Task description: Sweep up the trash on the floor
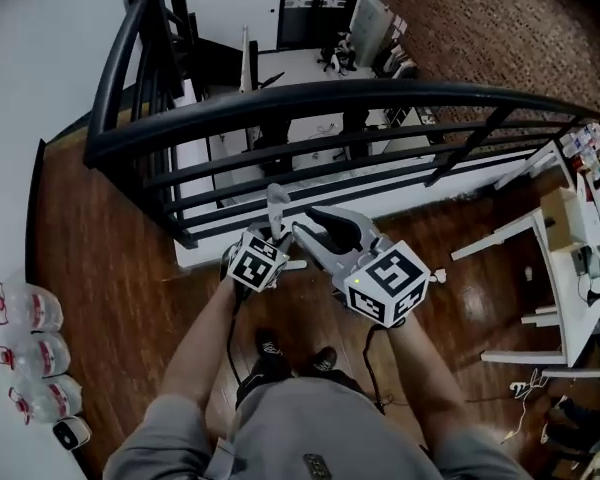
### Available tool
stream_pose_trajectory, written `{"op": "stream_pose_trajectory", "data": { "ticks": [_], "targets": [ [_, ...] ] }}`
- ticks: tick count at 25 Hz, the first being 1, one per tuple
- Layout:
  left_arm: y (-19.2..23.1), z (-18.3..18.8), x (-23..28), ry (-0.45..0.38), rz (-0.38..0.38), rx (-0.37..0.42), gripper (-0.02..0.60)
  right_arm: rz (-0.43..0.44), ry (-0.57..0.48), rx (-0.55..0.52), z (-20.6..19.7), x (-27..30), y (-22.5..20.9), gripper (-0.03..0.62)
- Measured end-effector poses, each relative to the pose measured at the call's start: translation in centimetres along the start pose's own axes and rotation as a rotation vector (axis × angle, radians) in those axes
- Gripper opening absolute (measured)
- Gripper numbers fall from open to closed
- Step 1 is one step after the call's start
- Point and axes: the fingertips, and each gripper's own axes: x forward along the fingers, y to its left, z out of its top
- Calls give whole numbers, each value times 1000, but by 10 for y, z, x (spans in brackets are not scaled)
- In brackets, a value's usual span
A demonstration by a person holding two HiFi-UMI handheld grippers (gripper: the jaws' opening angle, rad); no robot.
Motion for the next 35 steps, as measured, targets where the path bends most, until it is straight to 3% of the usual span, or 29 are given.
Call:
{"op": "stream_pose_trajectory", "data": {
  "ticks": [5,9,12,14,18,23,28,35],
  "targets": [
    [-69,51,7,-33,-90,146,72,-19,-46,-32,35,-39,-24,198],
    [-115,56,17,-13,-140,201,72,-29,-60,-40,45,-65,-30,204],
    [-135,52,24,-13,-170,206,72,-35,-42,-51,36,-78,-30,175],
    [-148,49,29,-8,-194,211,72,-41,-29,-55,29,-88,-31,95],
    [-170,43,38,1,-229,203,74,-65,-17,-4,13,-117,-44,94],
    [-191,18,58,43,-229,228,75,-133,-5,100,-31,-158,-63,93],
    [-213,-29,88,161,-285,264,89,-206,-14,275,-98,-189,-81,92],
    [-207,-104,145,244,-360,323,91,-334,32,466,-199,-171,-104,91]
  ]
}}
